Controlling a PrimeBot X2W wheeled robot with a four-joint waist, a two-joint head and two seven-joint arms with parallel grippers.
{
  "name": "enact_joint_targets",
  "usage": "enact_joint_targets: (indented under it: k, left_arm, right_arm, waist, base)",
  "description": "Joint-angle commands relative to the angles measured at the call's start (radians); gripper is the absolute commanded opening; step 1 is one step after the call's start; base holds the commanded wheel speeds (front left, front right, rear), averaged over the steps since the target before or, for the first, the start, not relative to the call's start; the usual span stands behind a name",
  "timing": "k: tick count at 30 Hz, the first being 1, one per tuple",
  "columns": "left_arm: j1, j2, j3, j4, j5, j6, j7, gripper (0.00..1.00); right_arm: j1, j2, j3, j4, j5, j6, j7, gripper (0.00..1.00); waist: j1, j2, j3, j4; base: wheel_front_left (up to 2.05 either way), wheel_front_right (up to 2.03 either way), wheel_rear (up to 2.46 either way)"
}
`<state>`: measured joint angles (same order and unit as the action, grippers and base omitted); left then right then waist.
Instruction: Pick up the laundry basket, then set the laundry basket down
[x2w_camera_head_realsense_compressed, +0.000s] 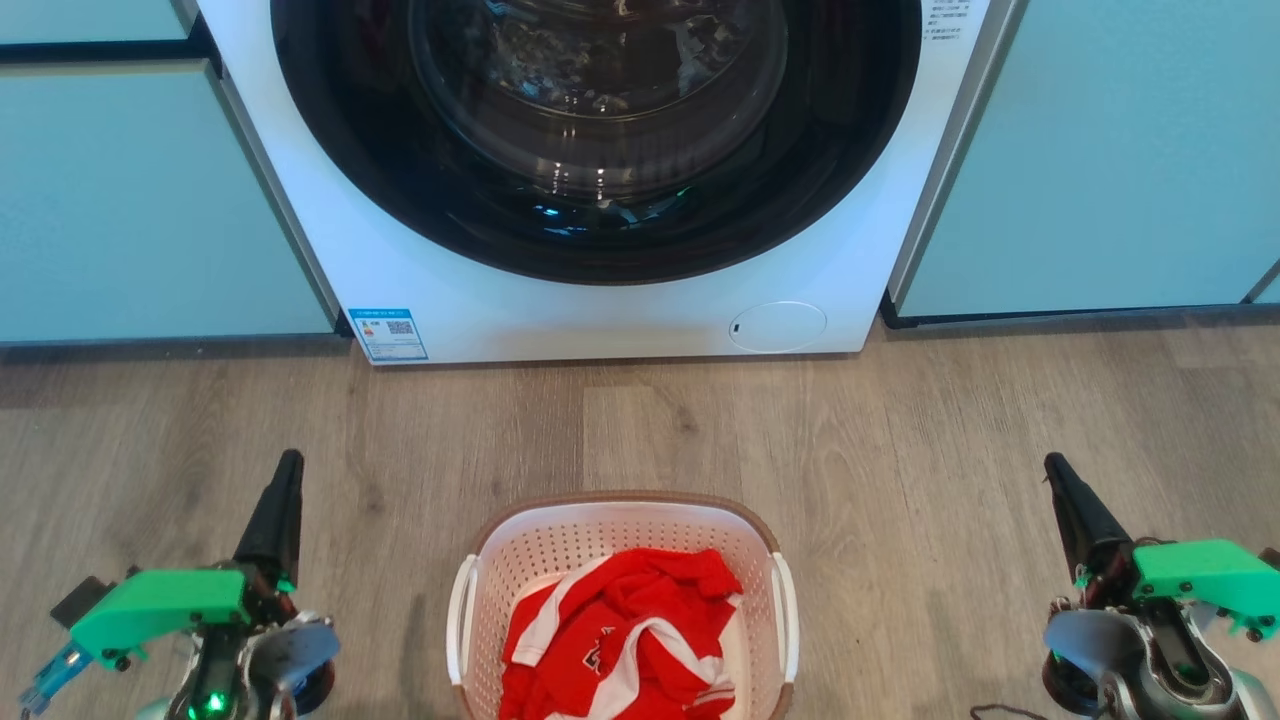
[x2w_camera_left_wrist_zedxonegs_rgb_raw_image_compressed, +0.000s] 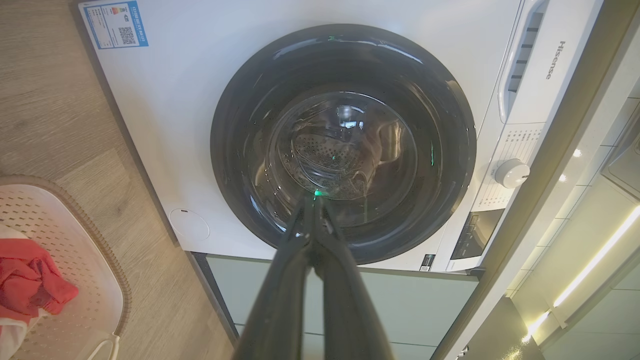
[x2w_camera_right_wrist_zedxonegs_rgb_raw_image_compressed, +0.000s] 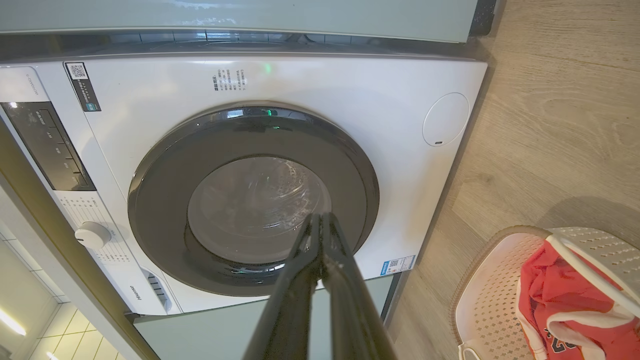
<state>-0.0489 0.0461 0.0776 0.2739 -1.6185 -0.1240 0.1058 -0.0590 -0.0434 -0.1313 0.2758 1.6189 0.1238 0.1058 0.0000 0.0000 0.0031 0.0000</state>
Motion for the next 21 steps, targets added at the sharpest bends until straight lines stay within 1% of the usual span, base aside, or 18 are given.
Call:
enact_joint_targets:
  k: [1, 21]
  left_arm:
    - [-0.059, 0.004, 0.037, -0.029, 0.011, -0.007, 0.008, 0.0]
    - [-0.059, 0.004, 0.037, -0.029, 0.011, -0.007, 0.008, 0.0]
  right_arm:
    - [-0.049, -0.007, 0.016, -0.031, -0.011, 0.007, 0.008, 0.0]
    - [-0.049, -0.007, 0.017, -0.031, -0.011, 0.007, 0.008, 0.0]
  waist:
    - [0.0, 0.0, 0.0, 0.0]
    - [0.0, 0.0, 0.0, 0.0]
  base:
    - [0.0, 0.0, 0.0]
    - [0.0, 0.0, 0.0]
